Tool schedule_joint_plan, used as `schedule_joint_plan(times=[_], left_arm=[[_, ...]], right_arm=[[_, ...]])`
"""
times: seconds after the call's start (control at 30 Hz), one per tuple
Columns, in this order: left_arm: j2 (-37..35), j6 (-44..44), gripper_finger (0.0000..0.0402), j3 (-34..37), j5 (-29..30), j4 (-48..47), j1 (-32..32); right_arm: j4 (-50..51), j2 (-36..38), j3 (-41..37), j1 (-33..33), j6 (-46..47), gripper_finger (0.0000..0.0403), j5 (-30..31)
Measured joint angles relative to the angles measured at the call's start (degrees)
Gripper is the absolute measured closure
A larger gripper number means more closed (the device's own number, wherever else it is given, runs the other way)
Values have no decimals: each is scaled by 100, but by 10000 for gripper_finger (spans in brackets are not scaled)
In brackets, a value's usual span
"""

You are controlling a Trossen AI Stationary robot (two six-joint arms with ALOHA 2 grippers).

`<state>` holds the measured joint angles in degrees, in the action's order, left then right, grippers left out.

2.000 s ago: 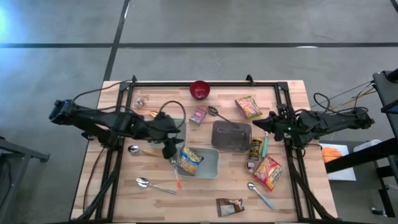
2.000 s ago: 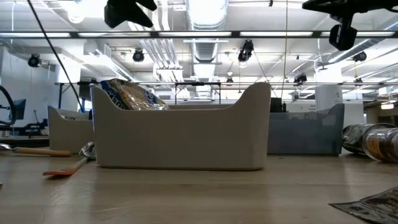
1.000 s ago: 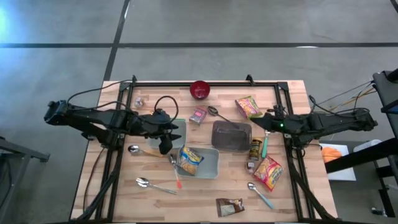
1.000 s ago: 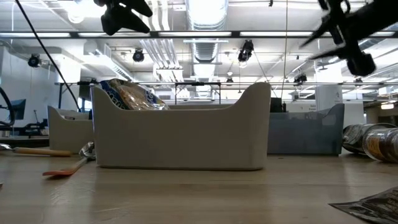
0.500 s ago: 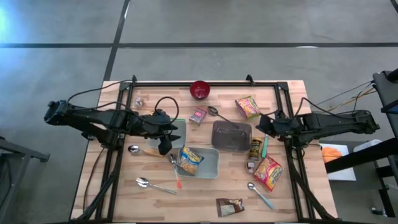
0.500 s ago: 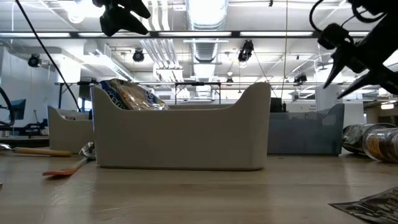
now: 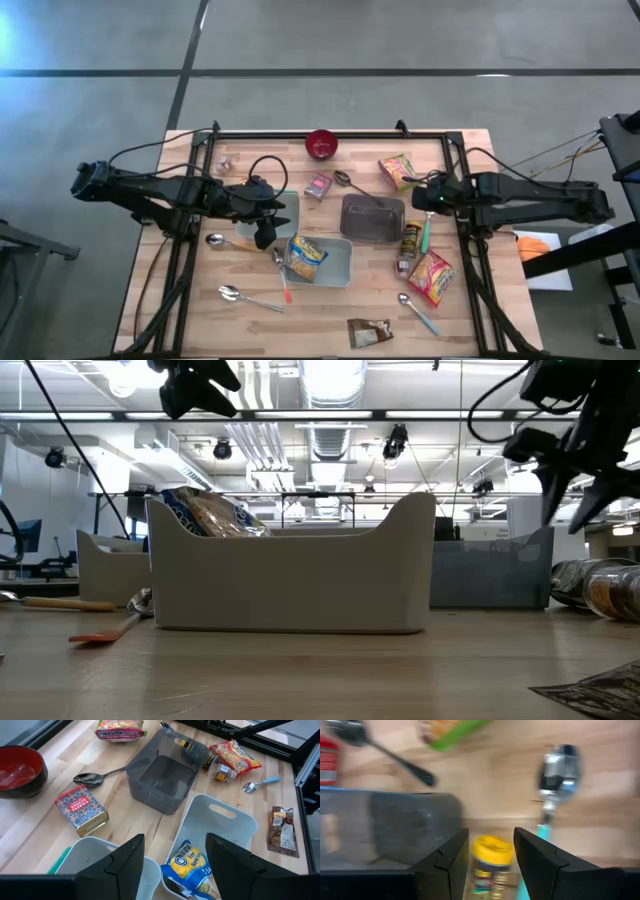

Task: Pick & Place Food Item
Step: Put the light green spoon into the black bin

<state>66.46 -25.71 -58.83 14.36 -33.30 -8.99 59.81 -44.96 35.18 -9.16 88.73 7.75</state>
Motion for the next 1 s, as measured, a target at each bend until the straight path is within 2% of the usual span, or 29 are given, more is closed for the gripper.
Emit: schedule_joint_plan(times=[0.2, 1.0], left_arm=[[0, -12, 189, 0, -1, -2, 0], [0, -11, 189, 2, -2, -131, 4]], right_arm=[[-10, -441, -56, -349, -413, 250, -446], [-125, -2222, -174, -498, -897, 250, -927]])
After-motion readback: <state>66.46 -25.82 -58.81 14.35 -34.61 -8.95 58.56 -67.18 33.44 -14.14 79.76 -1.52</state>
